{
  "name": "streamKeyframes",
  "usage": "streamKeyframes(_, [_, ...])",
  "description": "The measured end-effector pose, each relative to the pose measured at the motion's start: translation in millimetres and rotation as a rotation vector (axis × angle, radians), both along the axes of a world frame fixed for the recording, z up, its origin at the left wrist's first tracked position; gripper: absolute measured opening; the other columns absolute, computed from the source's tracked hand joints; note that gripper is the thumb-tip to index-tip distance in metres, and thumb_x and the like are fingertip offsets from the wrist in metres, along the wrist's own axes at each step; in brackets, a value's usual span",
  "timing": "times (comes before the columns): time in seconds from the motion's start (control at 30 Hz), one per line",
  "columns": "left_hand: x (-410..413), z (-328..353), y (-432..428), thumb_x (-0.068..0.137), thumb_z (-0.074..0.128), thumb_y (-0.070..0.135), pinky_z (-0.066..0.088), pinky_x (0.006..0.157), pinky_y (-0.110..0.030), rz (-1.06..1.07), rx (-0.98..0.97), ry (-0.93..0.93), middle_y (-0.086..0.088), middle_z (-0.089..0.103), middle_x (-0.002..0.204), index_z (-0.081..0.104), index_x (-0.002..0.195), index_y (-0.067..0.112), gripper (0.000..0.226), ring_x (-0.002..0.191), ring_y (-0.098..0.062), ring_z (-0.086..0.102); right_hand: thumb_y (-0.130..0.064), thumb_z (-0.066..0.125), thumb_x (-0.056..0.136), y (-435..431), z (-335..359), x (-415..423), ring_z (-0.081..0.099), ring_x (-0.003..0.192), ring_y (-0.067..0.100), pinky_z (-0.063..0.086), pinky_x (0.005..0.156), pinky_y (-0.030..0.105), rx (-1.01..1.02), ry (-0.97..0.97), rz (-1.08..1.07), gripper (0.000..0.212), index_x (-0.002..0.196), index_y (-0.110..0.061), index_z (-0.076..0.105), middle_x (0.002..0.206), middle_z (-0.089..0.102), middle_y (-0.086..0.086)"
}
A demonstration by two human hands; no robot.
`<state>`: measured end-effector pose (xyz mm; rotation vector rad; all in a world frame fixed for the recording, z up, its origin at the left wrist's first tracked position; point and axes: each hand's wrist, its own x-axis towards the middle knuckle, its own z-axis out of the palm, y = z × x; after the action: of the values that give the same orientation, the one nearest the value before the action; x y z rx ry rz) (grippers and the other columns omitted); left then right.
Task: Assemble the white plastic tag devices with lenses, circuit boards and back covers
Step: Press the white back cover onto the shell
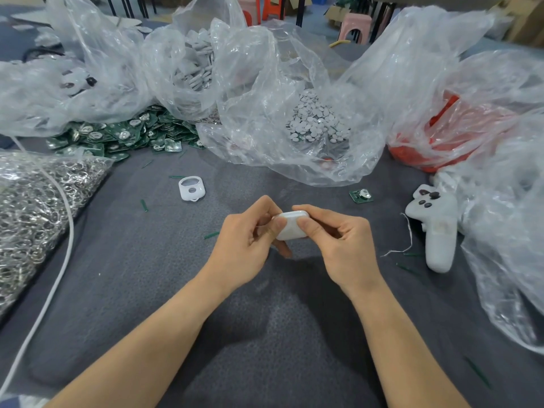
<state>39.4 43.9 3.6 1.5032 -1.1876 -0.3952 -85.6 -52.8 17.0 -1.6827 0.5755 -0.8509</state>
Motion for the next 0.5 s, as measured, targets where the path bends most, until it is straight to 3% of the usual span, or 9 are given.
streamKeyframes(0.17, [-1.0,-2.2,-0.4,0.098,0.049,0.023,0.053,0.069,-0.041,0.003,-0.014,0.024,0.000,0.072,0.069,0.052,0.087,0.005,0.021,0.063,-0.012,0.071,-0.003,0.067,0.085,1.8,0.0,1.5,0.068,0.085,0.002,0.048,0.075,0.012,0.005,-0.005,-0.002,0.022,0.094,-0.022,0.073,0.090,0.074,-0.010])
streamKeyframes(0.33, [-6.9,0.4,-6.2,0.092,0.047,0.024,0.058,0.071,-0.045,-0.047,-0.052,0.374,-0.015,0.070,0.083,0.050,0.093,-0.001,0.026,0.069,-0.031,0.072,-0.009,0.065,0.088,3.5,-0.3,7.9,0.067,0.090,0.008,0.049,0.076,0.015,0.100,-0.081,-0.011,0.016,0.097,-0.021,0.072,0.101,0.071,0.006])
streamKeyframes(0.43, [-6.7,0.8,-6.6,0.092,0.047,0.021,0.058,0.064,-0.032,-0.080,-0.073,0.446,-0.013,0.070,0.079,0.049,0.090,-0.002,0.023,0.064,-0.029,0.071,-0.015,0.064,0.090,2.9,-1.9,8.7,0.066,0.081,0.003,0.049,0.071,0.014,0.078,-0.058,0.001,0.012,0.096,-0.021,0.071,0.091,0.073,-0.004])
streamKeyframes(0.5, [-5.3,-0.1,-5.8,0.092,0.047,0.022,0.058,0.062,-0.036,-0.083,-0.072,0.432,-0.013,0.070,0.076,0.050,0.089,0.000,0.022,0.062,-0.032,0.069,-0.018,0.062,0.092,2.1,-3.7,8.0,0.062,0.072,0.002,0.046,0.065,0.014,0.014,-0.018,0.015,0.009,0.092,-0.021,0.070,0.080,0.070,-0.008])
